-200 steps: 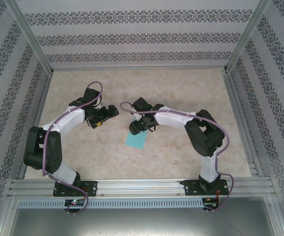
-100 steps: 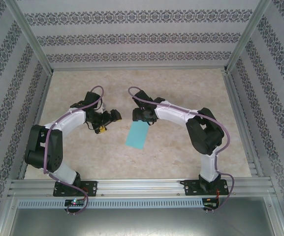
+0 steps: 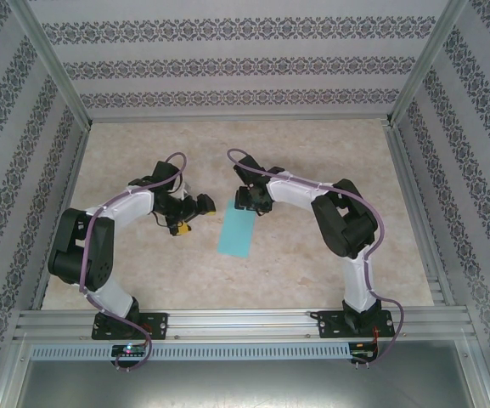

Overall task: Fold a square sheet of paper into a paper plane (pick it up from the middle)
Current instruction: Rotate the paper at the center of the table.

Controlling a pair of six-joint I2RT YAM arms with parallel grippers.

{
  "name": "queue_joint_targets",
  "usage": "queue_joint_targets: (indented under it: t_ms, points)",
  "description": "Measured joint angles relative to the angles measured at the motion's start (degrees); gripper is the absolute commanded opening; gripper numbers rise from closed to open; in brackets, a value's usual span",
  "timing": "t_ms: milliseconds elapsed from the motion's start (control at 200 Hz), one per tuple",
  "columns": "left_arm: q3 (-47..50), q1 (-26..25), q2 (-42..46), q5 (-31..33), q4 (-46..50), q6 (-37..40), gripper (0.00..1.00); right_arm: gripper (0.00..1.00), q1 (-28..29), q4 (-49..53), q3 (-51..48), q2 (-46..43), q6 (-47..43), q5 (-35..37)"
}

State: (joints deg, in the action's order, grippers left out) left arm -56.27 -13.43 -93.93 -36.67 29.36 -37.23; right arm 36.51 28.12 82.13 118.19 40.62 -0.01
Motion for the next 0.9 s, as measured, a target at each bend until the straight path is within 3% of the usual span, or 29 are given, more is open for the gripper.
queue_joint_targets:
  t_ms: [360,560,899]
  points:
    - [0.0,-0.9,0.0,-0.5,0.0,-0.1,1.00,0.53,-0.3,-1.6,0.5,-0.8,-4.6,-1.3]
    - [0.0,-1.6,0.0,-0.5,0.0,-0.6,1.00,0.44,-0.3,-3.7,-0.6,-2.4,-4.6,-3.3]
    - [1.6,-5.4,0.0,-0.9,-0.3,-3.5,0.91,0.43,-1.4,-4.4,-0.5,0.6,-4.5,-5.5]
